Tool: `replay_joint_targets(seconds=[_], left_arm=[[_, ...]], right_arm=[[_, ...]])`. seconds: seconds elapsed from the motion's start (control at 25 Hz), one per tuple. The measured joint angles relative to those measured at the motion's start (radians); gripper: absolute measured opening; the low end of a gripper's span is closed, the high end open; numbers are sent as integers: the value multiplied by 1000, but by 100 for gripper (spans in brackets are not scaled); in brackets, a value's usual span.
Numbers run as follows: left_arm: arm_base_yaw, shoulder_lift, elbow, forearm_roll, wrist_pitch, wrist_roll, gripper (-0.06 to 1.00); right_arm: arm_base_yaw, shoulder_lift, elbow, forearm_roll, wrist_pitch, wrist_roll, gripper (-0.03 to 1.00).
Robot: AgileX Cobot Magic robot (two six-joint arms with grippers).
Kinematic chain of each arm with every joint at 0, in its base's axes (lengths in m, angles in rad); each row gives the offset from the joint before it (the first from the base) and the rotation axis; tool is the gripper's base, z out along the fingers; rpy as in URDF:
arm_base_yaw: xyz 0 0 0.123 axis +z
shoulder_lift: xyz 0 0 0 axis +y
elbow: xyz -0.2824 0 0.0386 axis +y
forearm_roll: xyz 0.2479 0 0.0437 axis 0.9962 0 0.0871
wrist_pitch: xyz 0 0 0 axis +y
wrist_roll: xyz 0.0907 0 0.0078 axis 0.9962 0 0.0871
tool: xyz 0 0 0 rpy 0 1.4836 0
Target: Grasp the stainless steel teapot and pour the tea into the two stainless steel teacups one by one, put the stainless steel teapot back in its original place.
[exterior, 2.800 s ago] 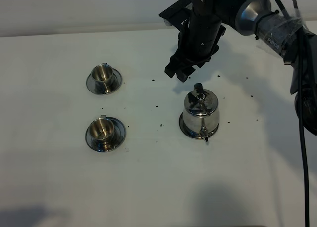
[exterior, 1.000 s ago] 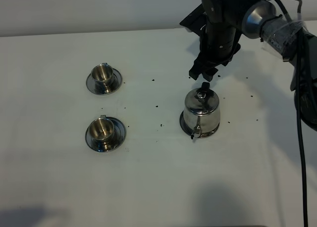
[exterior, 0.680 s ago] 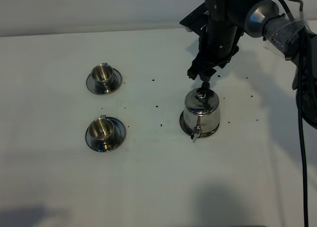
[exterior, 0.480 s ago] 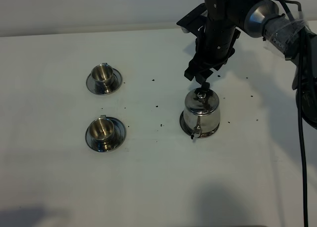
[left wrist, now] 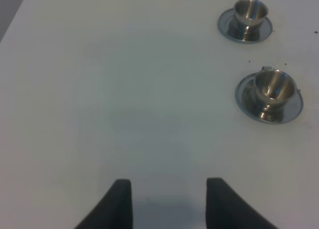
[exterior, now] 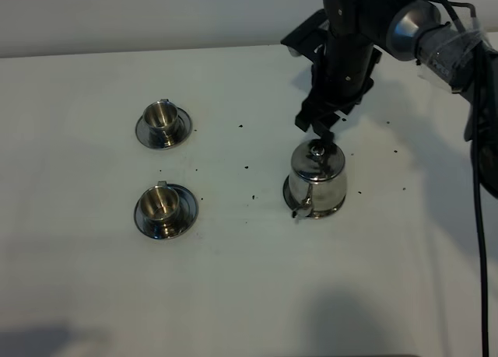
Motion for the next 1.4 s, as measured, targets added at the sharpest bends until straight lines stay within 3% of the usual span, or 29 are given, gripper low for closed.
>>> replay_joint_targets(seconds=[0.32, 1.4], left_arm=[[0, 0, 0, 0, 0, 0, 38], [0, 0, 0, 0, 0, 0, 38]], right_arm=[[0, -46, 51, -69, 3, 19, 53], [-46, -116, 220, -103, 4, 57, 53]])
